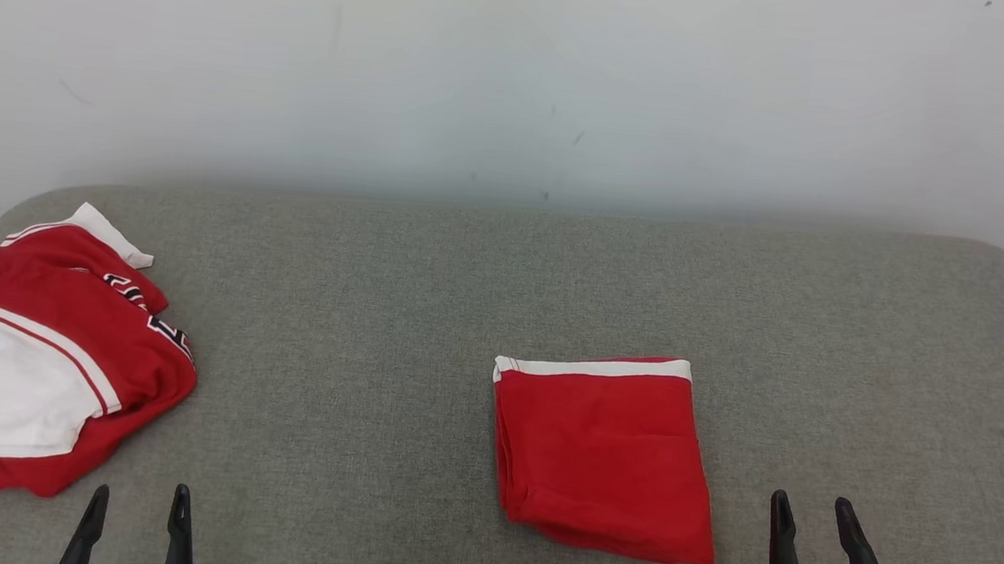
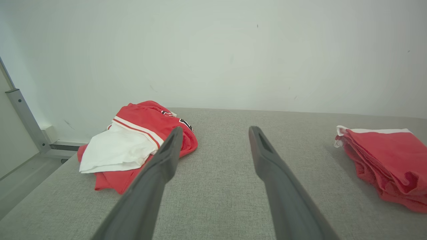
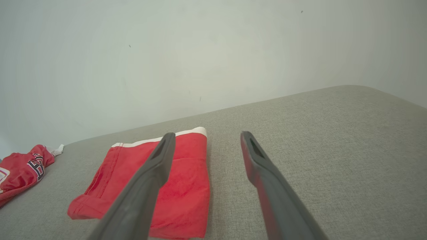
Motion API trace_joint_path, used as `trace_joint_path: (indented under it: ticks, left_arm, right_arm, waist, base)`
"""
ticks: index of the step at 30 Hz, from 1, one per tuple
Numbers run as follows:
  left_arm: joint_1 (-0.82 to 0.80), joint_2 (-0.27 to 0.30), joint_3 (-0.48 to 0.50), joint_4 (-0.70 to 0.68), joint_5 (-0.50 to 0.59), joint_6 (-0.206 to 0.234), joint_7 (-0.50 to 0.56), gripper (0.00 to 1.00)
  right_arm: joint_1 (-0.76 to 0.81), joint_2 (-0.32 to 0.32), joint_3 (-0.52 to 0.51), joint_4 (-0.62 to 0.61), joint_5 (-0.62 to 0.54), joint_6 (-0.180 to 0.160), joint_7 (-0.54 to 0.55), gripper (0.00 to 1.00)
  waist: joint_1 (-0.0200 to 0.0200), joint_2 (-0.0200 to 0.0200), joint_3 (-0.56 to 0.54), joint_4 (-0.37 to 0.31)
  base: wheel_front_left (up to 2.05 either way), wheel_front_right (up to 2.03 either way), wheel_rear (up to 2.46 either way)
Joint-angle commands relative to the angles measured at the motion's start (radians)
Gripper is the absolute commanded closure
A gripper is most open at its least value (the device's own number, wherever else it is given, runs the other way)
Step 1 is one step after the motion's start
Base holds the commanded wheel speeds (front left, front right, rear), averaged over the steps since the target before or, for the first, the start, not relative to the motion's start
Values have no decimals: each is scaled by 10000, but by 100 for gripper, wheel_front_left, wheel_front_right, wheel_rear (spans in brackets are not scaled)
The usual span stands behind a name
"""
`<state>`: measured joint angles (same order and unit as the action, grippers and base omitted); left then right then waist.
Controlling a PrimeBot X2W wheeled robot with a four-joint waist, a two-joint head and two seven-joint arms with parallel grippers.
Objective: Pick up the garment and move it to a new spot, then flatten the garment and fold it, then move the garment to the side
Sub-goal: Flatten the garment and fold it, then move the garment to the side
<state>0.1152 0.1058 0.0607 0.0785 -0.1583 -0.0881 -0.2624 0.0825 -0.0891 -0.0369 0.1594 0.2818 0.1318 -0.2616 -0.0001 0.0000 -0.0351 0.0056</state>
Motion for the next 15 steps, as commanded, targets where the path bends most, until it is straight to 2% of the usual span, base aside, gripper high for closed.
trace_joint_path:
  ticks: [1, 15]
  left_arm:
    - [85, -48, 41, 65, 114, -49, -36, 0]
    - [-9, -117, 59, 461, 342, -212, -36, 0]
  right_arm:
    - [134, 19, 22, 19, -86, -24, -44, 0]
    - [185, -16, 107, 120, -189, -24, -44, 0]
  waist:
    - [1, 0, -8, 17]
    - [1, 0, -23, -25]
  base:
    - [0, 0, 0]
    - [0, 0, 0]
